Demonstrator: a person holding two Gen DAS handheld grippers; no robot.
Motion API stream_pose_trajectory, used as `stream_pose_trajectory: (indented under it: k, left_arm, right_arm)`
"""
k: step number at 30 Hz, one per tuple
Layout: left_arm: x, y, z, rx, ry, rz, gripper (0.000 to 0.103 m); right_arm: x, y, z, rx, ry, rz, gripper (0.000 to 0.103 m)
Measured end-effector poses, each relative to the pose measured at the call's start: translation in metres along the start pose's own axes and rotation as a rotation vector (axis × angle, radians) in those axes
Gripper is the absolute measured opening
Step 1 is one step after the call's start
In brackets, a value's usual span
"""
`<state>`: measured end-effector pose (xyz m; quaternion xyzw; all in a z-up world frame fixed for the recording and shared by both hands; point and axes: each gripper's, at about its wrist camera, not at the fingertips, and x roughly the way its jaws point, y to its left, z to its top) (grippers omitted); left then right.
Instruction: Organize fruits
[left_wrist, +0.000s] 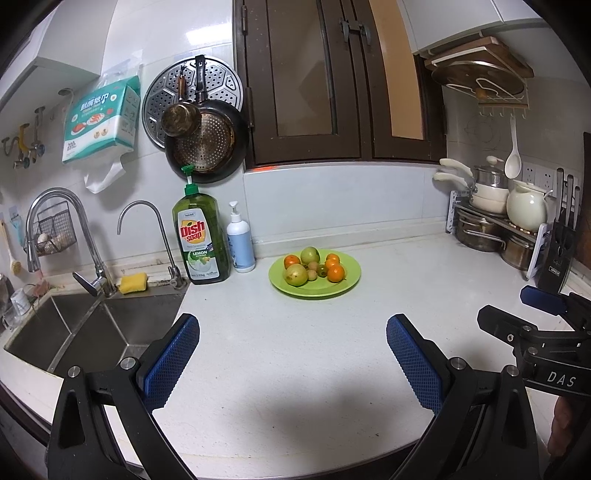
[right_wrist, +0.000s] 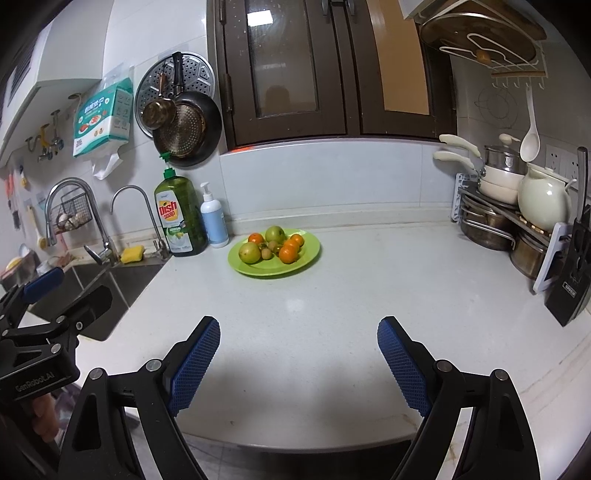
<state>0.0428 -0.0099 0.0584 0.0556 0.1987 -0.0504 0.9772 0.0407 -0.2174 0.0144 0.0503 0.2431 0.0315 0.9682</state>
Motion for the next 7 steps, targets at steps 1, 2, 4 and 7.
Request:
stream_pose_trajectory:
  k: [1, 2, 4, 7]
  left_arm:
    - [-0.0002, -0.0001, 0.0, 0.0, 0.0, -0.001, 0.103]
    - [-0.0002, 0.0001, -0.0001, -0.001, 0.001, 0.0, 0.103]
    - [-0.0001, 0.0004, -0.0003, 0.0, 0.001, -0.005, 0.103]
    - [0.0005, 0.0011, -0.0004, -0.002, 0.003, -0.01, 0.103]
  right_arm:
    - [-0.0001, 0.0, 0.0, -0.001, -0.001, -0.001, 0.088]
    - [0.0001, 0.0003, 0.0001, -0.001, 0.0, -0.002, 0.088]
    - [0.0, 0.0004, 0.0003, -0.001, 0.0, -0.002, 0.088]
    - [-0.0004, 0.0008, 0.0001, 0.001, 0.001, 0.0, 0.088]
